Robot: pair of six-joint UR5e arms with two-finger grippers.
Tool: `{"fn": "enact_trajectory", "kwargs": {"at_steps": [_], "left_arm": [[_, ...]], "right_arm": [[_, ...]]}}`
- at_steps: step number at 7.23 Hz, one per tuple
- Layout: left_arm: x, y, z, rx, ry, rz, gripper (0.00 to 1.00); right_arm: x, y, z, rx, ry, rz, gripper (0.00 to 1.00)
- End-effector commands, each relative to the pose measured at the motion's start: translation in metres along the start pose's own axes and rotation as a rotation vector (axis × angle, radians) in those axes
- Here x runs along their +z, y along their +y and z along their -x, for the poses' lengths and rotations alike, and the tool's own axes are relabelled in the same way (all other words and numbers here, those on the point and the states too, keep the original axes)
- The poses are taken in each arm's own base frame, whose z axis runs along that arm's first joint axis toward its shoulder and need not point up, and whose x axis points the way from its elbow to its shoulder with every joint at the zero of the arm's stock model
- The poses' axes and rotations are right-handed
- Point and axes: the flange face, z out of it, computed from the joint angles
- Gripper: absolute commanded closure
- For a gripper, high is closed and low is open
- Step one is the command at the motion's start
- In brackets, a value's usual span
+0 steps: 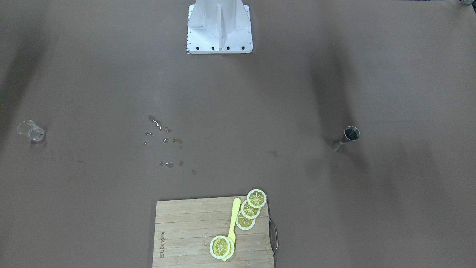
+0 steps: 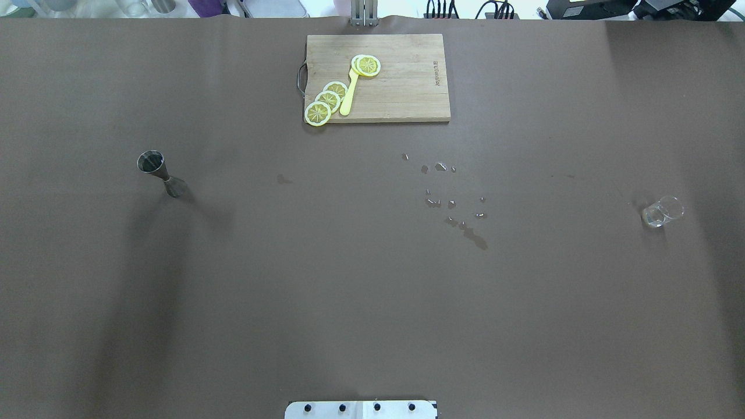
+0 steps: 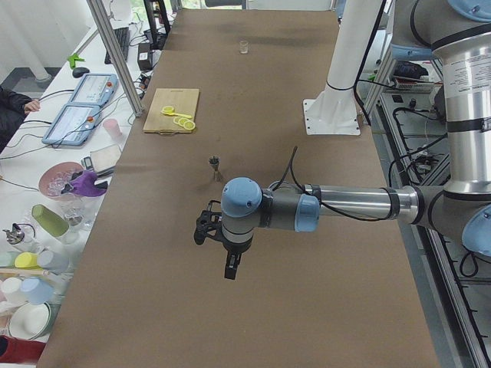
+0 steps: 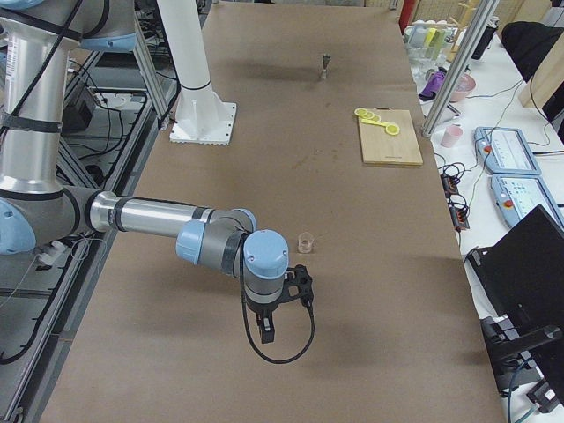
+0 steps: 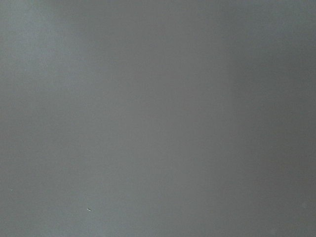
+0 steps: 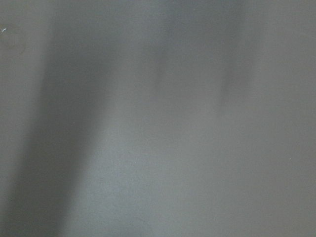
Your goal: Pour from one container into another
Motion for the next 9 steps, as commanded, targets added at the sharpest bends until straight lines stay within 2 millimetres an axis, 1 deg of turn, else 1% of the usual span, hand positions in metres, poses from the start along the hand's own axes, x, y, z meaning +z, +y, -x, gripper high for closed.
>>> {"fn": "enact_trajectory", "kwargs": {"at_steps": [1,3,4,9], "left_arm": [[-0.0006,-0.0011,-0.0004,0.001,0.000,-0.002,0.02],[-0.0021,-0.0033,-0.0024,0.007,-0.001,-0.005,0.02],[-0.0015,-0.0032,-0.0019,0.006,0.000,-0.004,0.02],[0.0021,-0.0031,0.0016,0.003,-0.001,0.003,0.02]], "right_arm": [[0.0005,0.0011,-0.0003,0.004,-0.001,0.002,0.00],[0.0011,0.0013,-0.0007,0.003,-0.002,0.003,0.00],[0.0044,0.0027,-0.0030,0.008,-0.004,0.008,0.00],[0.0050,0.0028,-0.0032,0.009,-0.008,0.007,0.00]]}}
